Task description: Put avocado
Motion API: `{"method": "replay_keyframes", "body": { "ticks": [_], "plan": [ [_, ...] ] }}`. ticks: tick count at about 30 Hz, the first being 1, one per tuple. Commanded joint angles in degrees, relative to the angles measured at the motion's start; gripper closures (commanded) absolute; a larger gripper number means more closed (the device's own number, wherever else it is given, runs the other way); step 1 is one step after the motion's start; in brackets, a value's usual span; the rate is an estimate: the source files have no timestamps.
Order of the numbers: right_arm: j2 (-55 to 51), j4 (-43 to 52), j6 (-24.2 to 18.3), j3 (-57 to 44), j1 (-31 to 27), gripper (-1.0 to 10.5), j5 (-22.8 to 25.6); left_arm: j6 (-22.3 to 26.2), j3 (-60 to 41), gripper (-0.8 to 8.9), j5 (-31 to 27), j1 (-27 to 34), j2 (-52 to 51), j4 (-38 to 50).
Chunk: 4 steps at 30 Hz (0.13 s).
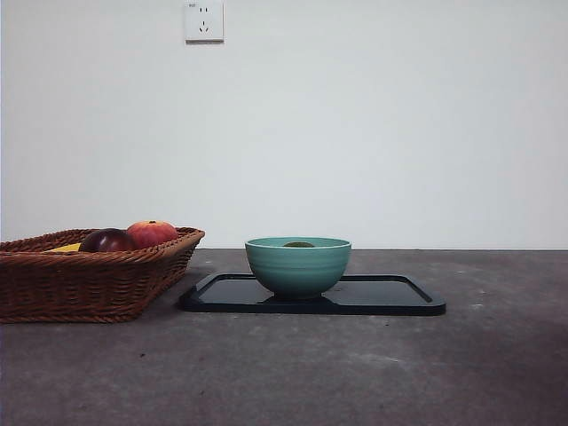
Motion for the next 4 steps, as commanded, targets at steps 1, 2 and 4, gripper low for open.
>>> {"method": "replay_keyframes", "body": {
  "ticks": [1, 2, 4],
  "plan": [
    [-0.2, 0.3, 0.0, -0.3, 0.0, 9.3, 0.2, 0.5, -1.2, 7.94, -0.1, -0.1, -0.1, -0.3],
    [-0.2, 0.3, 0.0, -0.3, 0.0, 9.3, 0.2, 0.5, -1.2, 7.94, -0.1, -0.1, -0.1, -0.3],
    [-0.2, 0.3, 0.0, -0.3, 0.0, 9.3, 0.2, 0.5, -1.2, 7.94, -0.1, -0.1, -0.1, -0.3]
  ]
}}
